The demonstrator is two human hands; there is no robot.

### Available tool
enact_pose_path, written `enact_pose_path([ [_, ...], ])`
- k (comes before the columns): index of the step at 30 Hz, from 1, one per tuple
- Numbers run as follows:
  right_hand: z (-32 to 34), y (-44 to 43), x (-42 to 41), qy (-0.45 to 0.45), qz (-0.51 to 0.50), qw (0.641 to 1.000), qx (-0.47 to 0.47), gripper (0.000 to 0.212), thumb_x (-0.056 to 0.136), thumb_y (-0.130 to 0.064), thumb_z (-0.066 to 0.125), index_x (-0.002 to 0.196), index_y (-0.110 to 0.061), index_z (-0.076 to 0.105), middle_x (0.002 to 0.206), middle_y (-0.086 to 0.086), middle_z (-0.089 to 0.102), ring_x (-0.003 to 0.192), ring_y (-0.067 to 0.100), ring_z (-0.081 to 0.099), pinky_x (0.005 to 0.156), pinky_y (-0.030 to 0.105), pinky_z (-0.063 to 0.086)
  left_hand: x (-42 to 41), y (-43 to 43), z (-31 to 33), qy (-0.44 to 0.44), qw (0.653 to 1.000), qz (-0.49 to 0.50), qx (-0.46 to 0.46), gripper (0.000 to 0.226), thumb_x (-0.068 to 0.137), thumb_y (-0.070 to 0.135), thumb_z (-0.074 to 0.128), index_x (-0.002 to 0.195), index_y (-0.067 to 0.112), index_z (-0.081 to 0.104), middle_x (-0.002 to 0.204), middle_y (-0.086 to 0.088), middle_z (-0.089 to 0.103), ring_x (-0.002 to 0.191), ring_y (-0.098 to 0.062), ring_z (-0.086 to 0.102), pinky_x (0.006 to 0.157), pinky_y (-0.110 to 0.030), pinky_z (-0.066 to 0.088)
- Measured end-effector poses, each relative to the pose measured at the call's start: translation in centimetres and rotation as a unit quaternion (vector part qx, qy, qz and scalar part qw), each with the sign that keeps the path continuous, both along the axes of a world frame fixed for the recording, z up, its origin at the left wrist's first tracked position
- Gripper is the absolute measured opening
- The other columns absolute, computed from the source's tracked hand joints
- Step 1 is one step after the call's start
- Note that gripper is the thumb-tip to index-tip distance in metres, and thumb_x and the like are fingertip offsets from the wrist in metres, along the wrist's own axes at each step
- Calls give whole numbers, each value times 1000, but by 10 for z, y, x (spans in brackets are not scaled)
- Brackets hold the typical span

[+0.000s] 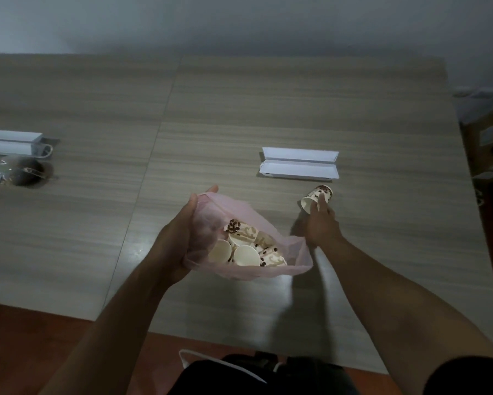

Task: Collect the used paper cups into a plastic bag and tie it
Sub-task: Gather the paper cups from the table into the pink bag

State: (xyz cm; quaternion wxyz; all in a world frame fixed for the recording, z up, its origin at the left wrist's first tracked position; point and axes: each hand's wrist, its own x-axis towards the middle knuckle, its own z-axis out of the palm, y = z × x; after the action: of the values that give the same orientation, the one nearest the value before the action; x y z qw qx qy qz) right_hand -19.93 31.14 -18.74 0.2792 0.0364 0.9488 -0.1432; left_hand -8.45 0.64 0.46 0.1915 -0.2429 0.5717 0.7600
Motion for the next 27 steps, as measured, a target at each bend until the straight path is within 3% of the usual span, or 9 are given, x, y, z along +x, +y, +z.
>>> enact_pose_path([
  [4, 1, 15, 1, 86, -65, 993, -57, 66, 102, -20, 64, 160, 0, 41, 173, 19, 30, 141, 48, 50, 116, 51, 47, -1, 2, 3, -11, 1000, -3, -3, 49, 115, 60, 33, 153, 46, 61, 147, -10, 73, 121, -36, 68, 84, -37, 59],
  [7, 14, 30, -1, 152, -91, 981, -83, 45, 100, -20, 67, 139, 3, 68, 142, 27, 67, 124, 46, 66, 104, 41, 51, -2, 3, -1, -11, 1000, -7, 5, 50, 111, 66, 38, 153, 49, 60, 151, -13, 69, 131, -39, 38, 84, -41, 35],
  [9, 25, 39, -4, 161, -149, 964, -149, 31, 97, -28, 70, 112, -6, 85, 113, 18, 82, 108, 36, 76, 88, 30, 51, -4, 6, -6, -11, 999, 14, 26, 50, 113, 63, 38, 154, 45, 60, 154, -15, 67, 140, -34, 44, 99, -43, 39],
  [12, 56, 38, -9, 101, -243, 913, -312, 15, 95, -27, 79, 93, -16, 89, 92, 5, 86, 99, 28, 81, 90, 38, 63, -7, 19, 0, 2, 999, 29, 35, 49, 118, 50, 34, 155, 33, 62, 150, -8, 71, 139, -25, 67, 124, -43, 42],
  [15, 94, 31, -9, -52, -281, 795, -535, 17, 100, -1, 70, 104, -9, 85, 114, 20, 82, 103, 30, 81, 87, 36, 67, -11, 29, 5, 8, 999, 23, 24, 49, 118, 48, 34, 156, 30, 61, 151, -5, 70, 140, -23, 67, 126, -42, 41],
  [17, 120, 21, 3, -157, -222, 767, -581, 17, 100, 1, 69, 111, 1, 82, 124, 27, 76, 102, 28, 77, 84, 31, 67, -13, 36, 8, 9, 999, 23, 24, 48, 118, 48, 36, 155, 31, 62, 151, -4, 71, 142, -23, 66, 128, -43, 39],
  [21, 136, -10, 33, -251, -106, 797, -539, 27, 102, -10, 73, 123, 7, 77, 127, 28, 76, 115, 34, 72, 110, 43, 57, -22, 49, 18, 6, 999, 22, 29, 46, 117, 48, 38, 151, 33, 67, 145, -6, 74, 134, -26, 71, 119, -44, 49],
  [25, 133, -43, 55, -207, -76, 849, -480, 30, 106, -7, 69, 135, -1, 74, 120, 14, 80, 106, 27, 69, 117, 49, 52, -29, 56, 26, 22, 999, 16, 23, 44, 116, 49, 42, 146, 34, 71, 148, -5, 72, 145, -26, 60, 132, -47, 34],
  [27, 136, -55, 63, -177, -49, 872, -454, 35, 108, -10, 66, 143, -6, 71, 147, 9, 69, 122, 23, 67, 113, 38, 56, -30, 62, 35, 36, 999, 9, 34, 45, 116, 48, 42, 146, 32, 71, 148, -8, 72, 136, -24, 63, 123, -40, 44],
])
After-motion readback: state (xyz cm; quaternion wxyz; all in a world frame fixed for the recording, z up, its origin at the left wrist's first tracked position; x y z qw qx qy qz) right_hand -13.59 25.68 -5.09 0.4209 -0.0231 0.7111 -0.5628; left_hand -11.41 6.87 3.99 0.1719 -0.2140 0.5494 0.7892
